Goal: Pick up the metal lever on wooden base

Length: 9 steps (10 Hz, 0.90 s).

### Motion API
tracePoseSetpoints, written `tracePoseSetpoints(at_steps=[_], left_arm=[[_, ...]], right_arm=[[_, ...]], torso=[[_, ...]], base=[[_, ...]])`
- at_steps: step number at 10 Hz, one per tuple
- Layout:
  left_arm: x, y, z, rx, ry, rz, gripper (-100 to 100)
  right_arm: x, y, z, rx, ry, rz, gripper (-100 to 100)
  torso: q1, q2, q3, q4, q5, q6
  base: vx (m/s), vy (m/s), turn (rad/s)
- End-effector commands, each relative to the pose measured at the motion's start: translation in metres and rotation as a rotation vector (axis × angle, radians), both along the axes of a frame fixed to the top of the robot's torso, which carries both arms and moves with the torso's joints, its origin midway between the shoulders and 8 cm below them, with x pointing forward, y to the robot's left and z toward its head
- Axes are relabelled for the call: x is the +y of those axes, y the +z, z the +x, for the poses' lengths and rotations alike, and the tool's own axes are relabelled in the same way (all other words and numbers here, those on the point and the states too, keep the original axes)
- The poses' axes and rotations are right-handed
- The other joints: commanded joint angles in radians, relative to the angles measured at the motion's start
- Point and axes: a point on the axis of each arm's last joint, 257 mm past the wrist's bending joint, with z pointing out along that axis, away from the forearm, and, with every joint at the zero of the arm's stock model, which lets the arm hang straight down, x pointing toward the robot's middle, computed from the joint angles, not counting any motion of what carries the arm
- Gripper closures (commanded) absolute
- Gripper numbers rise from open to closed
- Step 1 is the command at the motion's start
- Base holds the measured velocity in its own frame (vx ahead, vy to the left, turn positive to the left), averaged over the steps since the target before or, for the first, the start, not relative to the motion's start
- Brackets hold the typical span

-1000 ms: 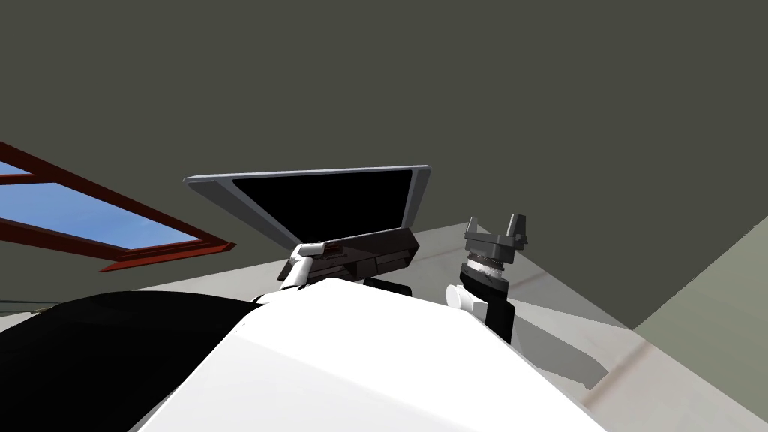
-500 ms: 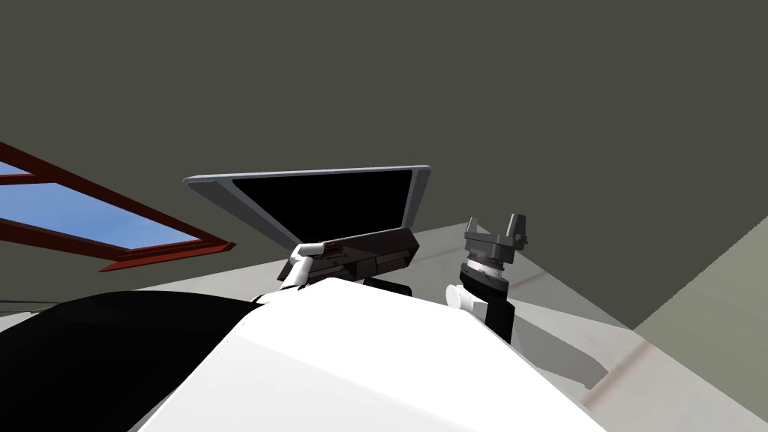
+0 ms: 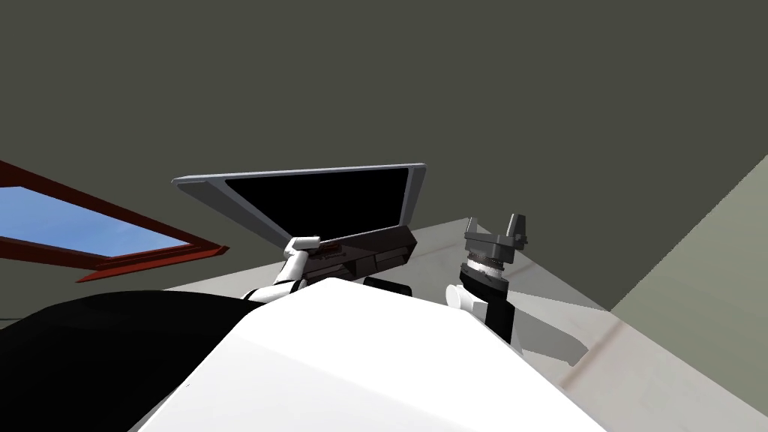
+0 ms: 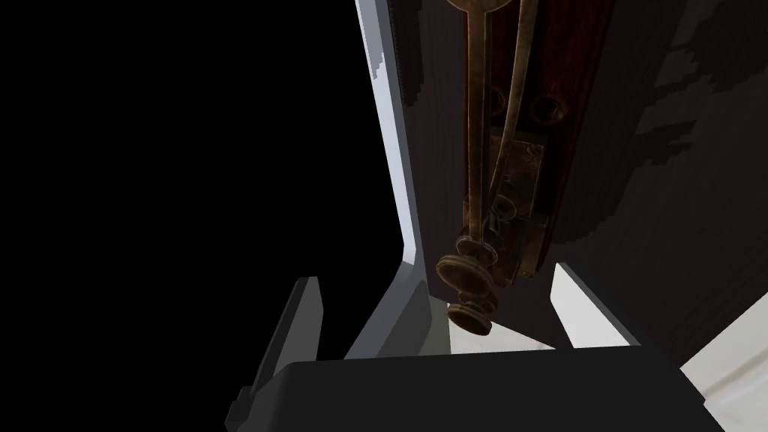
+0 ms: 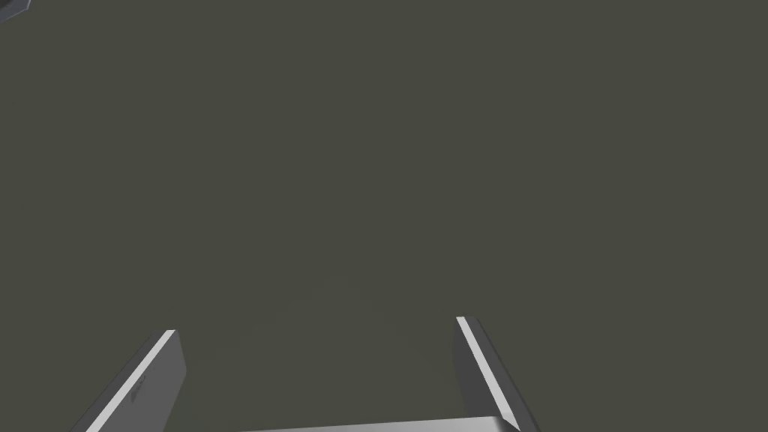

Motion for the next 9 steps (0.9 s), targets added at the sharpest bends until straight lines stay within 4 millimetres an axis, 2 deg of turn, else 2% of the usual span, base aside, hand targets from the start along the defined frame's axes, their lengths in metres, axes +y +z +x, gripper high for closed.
tracePoseSetpoints(at_steps=[1,9], left_arm=[[0.011,0.016,0.006,0.025,-0.018,0.016,-100],[0.05,0.085,0.017,0.121,-0.067,0.049,-100]], right_arm=[[0.0,0.0,0.0,0.0,0.0,0.0,0],[0.0,0.0,0.0,0.0,0.0,0.0,0]], torso=[[0.0,0.0,0.0,0.0,0.0,0.0],[0.002,0.002,0.001,0.0,0.001,0.0]], base=[[-0.083,0.019,-0.112],[-0.09,0.027,-0.132]])
